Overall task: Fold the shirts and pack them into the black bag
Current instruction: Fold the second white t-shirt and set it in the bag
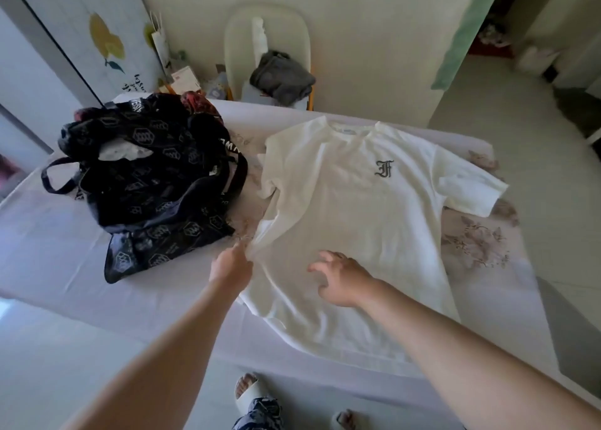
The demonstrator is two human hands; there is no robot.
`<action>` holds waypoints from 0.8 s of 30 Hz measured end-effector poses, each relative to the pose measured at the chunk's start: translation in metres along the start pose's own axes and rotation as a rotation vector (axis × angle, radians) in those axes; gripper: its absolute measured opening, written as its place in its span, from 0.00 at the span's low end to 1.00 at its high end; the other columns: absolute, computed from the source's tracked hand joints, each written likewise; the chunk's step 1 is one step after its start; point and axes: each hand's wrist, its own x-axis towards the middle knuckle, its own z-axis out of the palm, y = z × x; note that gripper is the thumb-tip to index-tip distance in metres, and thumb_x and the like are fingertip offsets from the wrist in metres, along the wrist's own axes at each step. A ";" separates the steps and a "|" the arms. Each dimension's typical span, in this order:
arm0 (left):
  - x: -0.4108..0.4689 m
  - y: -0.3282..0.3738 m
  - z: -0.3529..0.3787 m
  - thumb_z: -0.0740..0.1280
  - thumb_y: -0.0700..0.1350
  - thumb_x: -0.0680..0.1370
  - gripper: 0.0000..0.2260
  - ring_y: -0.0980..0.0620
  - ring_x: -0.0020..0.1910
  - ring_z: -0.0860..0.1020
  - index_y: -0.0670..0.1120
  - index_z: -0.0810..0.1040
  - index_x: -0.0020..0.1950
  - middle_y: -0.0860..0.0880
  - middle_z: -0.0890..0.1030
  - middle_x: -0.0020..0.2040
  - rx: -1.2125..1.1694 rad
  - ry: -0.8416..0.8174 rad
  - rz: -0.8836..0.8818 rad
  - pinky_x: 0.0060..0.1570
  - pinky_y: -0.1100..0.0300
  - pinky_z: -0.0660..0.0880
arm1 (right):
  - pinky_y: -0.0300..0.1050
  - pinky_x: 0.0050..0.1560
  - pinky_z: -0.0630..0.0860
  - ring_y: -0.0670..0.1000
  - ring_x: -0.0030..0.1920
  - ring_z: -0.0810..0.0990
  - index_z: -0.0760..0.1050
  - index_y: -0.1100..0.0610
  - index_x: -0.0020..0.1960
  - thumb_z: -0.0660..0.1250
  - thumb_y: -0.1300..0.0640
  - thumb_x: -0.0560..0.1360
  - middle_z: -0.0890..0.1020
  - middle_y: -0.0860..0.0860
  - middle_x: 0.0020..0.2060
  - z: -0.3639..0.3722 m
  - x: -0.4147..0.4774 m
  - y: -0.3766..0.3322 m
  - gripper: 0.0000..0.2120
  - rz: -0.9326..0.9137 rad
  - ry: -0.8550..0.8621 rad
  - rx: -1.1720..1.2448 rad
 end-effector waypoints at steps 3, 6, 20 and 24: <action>0.009 -0.012 -0.015 0.60 0.36 0.74 0.12 0.45 0.43 0.79 0.44 0.79 0.54 0.45 0.81 0.48 0.007 -0.206 0.067 0.41 0.54 0.78 | 0.47 0.74 0.60 0.55 0.78 0.58 0.62 0.45 0.77 0.64 0.51 0.76 0.53 0.53 0.80 -0.010 0.023 -0.020 0.30 0.015 -0.007 -0.013; 0.017 -0.023 -0.037 0.62 0.35 0.76 0.16 0.41 0.43 0.85 0.36 0.76 0.63 0.43 0.81 0.52 0.104 -0.735 -0.040 0.41 0.52 0.83 | 0.48 0.73 0.63 0.56 0.75 0.63 0.63 0.46 0.76 0.64 0.51 0.75 0.58 0.53 0.78 -0.024 0.051 -0.036 0.30 0.051 -0.009 -0.003; 0.161 0.029 -0.080 0.66 0.45 0.78 0.20 0.45 0.66 0.70 0.47 0.70 0.70 0.46 0.72 0.66 0.144 -0.126 0.519 0.62 0.51 0.71 | 0.51 0.66 0.68 0.55 0.69 0.70 0.66 0.50 0.73 0.63 0.49 0.78 0.69 0.51 0.70 -0.097 0.168 -0.068 0.24 0.120 0.265 0.012; 0.182 0.037 -0.061 0.60 0.60 0.78 0.25 0.44 0.63 0.70 0.46 0.65 0.69 0.45 0.69 0.65 0.404 -0.060 0.530 0.55 0.51 0.73 | 0.54 0.73 0.62 0.56 0.77 0.59 0.60 0.54 0.77 0.64 0.51 0.78 0.59 0.55 0.77 -0.090 0.198 -0.069 0.30 0.094 0.283 -0.012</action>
